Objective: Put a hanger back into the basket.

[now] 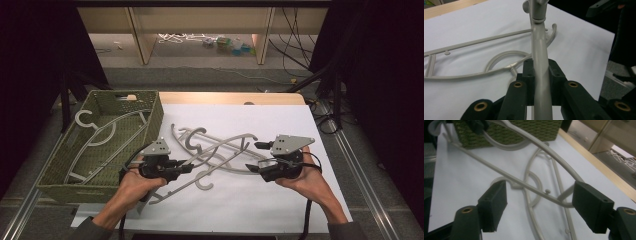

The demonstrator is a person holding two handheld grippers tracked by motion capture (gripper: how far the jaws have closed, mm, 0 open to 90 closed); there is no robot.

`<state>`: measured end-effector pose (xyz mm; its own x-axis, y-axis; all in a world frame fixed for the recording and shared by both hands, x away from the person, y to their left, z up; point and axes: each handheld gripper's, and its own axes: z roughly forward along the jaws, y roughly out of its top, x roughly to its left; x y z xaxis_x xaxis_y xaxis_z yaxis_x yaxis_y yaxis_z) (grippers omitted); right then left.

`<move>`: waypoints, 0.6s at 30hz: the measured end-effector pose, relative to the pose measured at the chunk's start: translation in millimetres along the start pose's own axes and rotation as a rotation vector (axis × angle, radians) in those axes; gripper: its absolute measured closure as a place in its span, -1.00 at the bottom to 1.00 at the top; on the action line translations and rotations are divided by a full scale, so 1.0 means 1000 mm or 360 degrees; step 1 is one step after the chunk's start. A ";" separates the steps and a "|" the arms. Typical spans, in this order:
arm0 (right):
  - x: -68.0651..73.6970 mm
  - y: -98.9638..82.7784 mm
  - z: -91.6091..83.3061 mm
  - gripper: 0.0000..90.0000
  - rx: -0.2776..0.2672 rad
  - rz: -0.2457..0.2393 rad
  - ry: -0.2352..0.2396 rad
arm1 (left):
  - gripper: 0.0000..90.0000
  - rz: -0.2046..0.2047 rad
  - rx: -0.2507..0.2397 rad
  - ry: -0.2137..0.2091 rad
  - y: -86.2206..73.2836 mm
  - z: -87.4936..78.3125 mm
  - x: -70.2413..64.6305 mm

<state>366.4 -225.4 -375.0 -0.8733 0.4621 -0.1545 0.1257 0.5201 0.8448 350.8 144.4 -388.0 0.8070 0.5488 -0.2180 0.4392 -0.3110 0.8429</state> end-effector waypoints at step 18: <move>0.015 -0.020 0.007 -0.47 -0.0054 0.0150 -0.0020 | 0.76 -0.0174 -0.0126 -0.0023 0.021 -0.066 0.004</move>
<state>354.5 -224.2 -398.2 -0.8523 0.5169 -0.0798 0.1906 0.4491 0.8729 336.8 191.3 -338.9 0.7620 0.5646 -0.3172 0.4928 -0.1876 0.8497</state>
